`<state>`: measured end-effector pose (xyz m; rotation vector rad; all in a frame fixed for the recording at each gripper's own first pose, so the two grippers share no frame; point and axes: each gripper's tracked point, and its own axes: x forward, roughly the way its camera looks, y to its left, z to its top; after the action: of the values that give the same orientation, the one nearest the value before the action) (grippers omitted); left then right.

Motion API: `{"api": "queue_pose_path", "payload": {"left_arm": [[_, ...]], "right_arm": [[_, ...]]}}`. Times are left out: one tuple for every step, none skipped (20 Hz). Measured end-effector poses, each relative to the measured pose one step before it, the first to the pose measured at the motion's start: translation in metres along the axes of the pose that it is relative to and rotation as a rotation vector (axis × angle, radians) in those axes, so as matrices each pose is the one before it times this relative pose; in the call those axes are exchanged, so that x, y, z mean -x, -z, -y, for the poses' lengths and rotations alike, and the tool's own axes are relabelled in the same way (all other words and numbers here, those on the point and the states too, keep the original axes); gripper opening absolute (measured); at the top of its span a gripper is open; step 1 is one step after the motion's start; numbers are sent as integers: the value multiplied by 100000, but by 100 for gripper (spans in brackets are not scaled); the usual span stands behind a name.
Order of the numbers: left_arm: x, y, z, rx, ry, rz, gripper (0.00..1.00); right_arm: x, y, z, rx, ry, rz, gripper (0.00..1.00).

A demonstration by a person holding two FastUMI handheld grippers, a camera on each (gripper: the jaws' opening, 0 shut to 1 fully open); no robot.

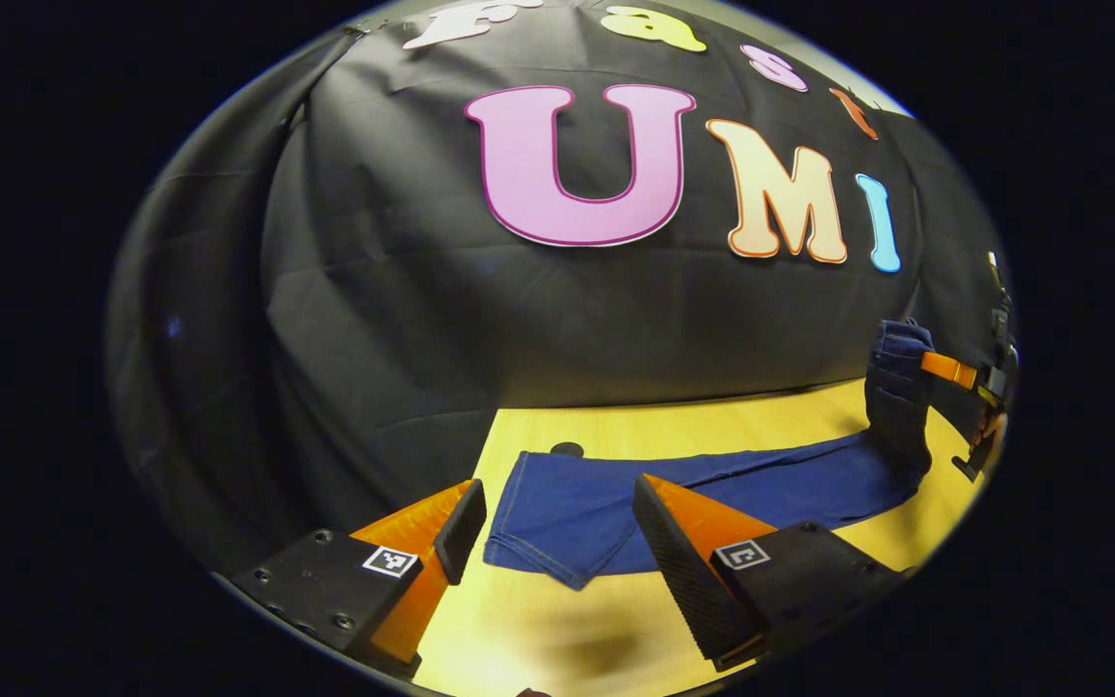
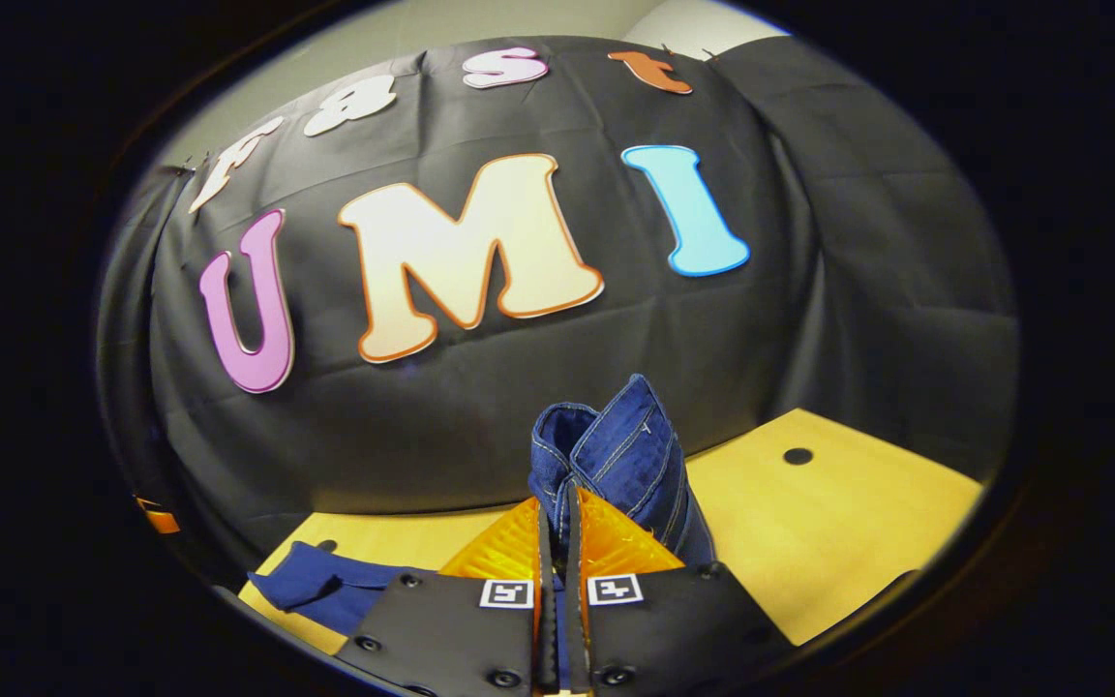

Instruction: Grasp the waist and the cuffs of the jeans and fold them to make the two legs overlap; first hold the waist and fold one-third of the jeans toward the cuffs, then hold the cuffs and fold the remaining one-third in the same direction to finish folding.

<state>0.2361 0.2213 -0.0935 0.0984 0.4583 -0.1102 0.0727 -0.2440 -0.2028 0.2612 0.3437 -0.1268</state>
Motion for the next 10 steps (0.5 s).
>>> {"api": "queue_pose_path", "payload": {"left_arm": [[-166,284,-592,241,312,-628,95],[-304,333,-595,58,482,-723,95],[-197,437,-546,-204,567,-845,95],[-356,399,-605,-436,272,-816,95],[-337,354,-511,-332,250,-813,95],[-434,303,-409,-311,326,-845,95],[-276,527,-482,-87,126,-704,95],[-373,233,-305,225,496,-552,95],[-320,347,-268,406,171,-409,96],[-462,147,-244,354,637,-310,95]], "right_arm": [[-22,106,-88,-550,-1911,-837,6],[-95,187,-142,-317,-1759,-660,6],[-114,97,-48,-341,-1711,-948,6],[14,112,-55,-338,-1585,-951,6],[-118,150,16,-191,-1291,-1289,6],[31,10,-68,-81,-777,-1457,6],[101,129,-68,67,-746,-1877,6],[-27,279,29,703,-393,-2320,6],[10,222,91,1170,-246,-2550,6],[73,-70,-86,1425,-314,-1765,6]]}}
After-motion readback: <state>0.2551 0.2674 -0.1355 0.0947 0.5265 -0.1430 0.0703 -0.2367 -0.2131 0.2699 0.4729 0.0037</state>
